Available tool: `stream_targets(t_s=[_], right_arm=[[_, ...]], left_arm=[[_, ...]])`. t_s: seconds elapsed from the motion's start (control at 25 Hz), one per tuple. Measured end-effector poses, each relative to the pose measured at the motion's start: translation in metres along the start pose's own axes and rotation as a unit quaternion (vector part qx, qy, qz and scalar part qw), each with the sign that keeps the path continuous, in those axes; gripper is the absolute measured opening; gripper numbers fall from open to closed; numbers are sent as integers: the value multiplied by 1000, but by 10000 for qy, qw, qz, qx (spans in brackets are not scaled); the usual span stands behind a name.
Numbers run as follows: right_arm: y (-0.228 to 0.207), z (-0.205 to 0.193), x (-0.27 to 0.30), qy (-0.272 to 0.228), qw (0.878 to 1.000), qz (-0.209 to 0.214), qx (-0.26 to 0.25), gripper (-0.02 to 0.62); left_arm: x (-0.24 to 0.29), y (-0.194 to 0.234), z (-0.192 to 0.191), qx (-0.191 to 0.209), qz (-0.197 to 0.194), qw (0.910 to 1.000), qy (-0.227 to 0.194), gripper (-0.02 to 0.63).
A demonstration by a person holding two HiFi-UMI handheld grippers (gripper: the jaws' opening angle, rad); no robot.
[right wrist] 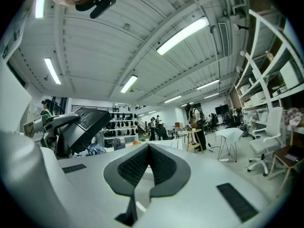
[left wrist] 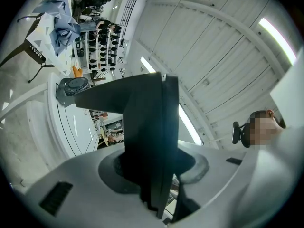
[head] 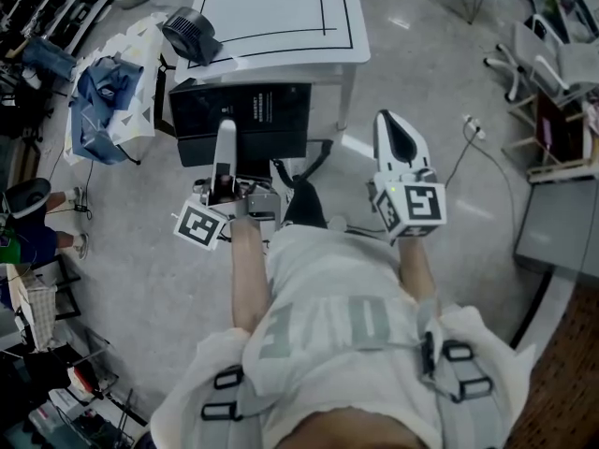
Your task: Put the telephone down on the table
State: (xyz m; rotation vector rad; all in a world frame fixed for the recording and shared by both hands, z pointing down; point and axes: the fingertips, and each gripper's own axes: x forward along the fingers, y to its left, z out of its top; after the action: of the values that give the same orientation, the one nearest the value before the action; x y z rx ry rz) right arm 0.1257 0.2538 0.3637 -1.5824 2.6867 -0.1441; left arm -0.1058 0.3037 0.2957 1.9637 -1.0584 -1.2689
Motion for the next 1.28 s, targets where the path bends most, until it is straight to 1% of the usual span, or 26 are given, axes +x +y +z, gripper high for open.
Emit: stream_targets(t_s=[0.12, 0.24, 0.4, 0.56, 0.68, 0.84, 0.96, 1.12, 1.28], right_arm=[[3, -4, 14, 23, 10000, 43, 9, 6], [-5, -7, 28, 47, 10000, 17, -75, 6], [-14, -6, 49, 155, 9999, 5, 36, 6], [-21, -11, 79, 197, 9994, 191, -189, 6], [-28, -13, 101, 216, 9995, 165, -149, 6], [-41, -9, 134, 305, 9995, 47, -76, 6], [-52, -5, 164, 334, 9994, -57, -53, 6], [-64, 2, 216, 361, 9992, -151, -96, 6], [-68, 15, 272, 396, 9990, -203, -73, 7]], left_arm=[[7, 12, 4, -20, -41, 10000, -10, 172], [20, 27, 6, -110, -62, 9999, -57, 172], [40, 48, 8, -195, 3, 9998, -83, 172], [67, 70, 6, -350, 19, 9994, -44, 172], [85, 87, 7, -396, 6, 9992, 11, 172], [122, 112, 16, -577, -15, 9983, 75, 172], [154, 133, 22, -658, -30, 9976, 208, 172], [199, 163, 36, -689, -7, 9970, 363, 170], [242, 193, 56, -839, -114, 9957, 386, 170]])
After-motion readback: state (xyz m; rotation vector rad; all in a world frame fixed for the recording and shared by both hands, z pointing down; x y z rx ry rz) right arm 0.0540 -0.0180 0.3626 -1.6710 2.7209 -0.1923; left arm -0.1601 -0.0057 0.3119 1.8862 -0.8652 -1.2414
